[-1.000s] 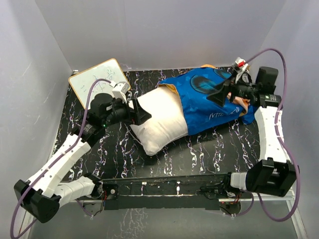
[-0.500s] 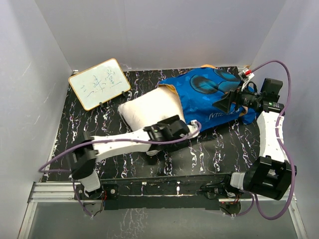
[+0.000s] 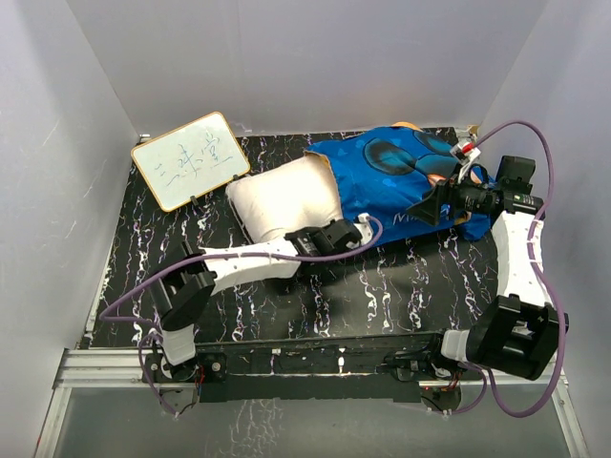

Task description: Put the pillow into the pillowcase

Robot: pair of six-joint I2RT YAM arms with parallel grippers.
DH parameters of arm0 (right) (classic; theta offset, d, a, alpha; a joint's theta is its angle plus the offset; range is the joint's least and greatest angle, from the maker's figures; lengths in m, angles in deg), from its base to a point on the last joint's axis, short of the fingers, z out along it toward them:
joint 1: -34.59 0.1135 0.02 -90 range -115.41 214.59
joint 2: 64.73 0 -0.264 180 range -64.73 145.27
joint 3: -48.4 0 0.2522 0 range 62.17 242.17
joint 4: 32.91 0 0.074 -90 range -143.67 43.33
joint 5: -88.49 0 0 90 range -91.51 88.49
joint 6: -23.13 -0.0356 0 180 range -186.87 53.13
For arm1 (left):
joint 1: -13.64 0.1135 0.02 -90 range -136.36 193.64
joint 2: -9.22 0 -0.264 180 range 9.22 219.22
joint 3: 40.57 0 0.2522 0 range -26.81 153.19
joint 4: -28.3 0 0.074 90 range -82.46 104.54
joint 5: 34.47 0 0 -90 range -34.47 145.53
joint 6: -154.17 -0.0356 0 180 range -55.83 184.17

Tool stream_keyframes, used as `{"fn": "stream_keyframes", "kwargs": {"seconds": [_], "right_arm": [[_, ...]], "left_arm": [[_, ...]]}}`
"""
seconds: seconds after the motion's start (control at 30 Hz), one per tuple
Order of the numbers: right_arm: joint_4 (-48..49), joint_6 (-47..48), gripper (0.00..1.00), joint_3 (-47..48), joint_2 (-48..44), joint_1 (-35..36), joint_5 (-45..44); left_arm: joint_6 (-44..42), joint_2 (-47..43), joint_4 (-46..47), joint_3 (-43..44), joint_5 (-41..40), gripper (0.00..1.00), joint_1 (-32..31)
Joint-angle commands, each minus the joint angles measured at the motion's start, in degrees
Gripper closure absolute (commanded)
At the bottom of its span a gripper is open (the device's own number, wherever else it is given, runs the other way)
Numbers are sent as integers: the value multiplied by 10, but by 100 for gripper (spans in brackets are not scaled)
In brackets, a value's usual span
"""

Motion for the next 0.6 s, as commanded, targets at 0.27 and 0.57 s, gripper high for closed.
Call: {"fn": "stream_keyframes", "kwargs": {"seconds": [0.27, 0.57], "right_arm": [[-19, 53, 9, 88, 12, -13, -162], [-49, 120, 8, 162, 39, -22, -179]], "left_arm": [[255, -147, -115, 196, 301, 100, 118], [477, -201, -26, 198, 544, 100, 199]]}}
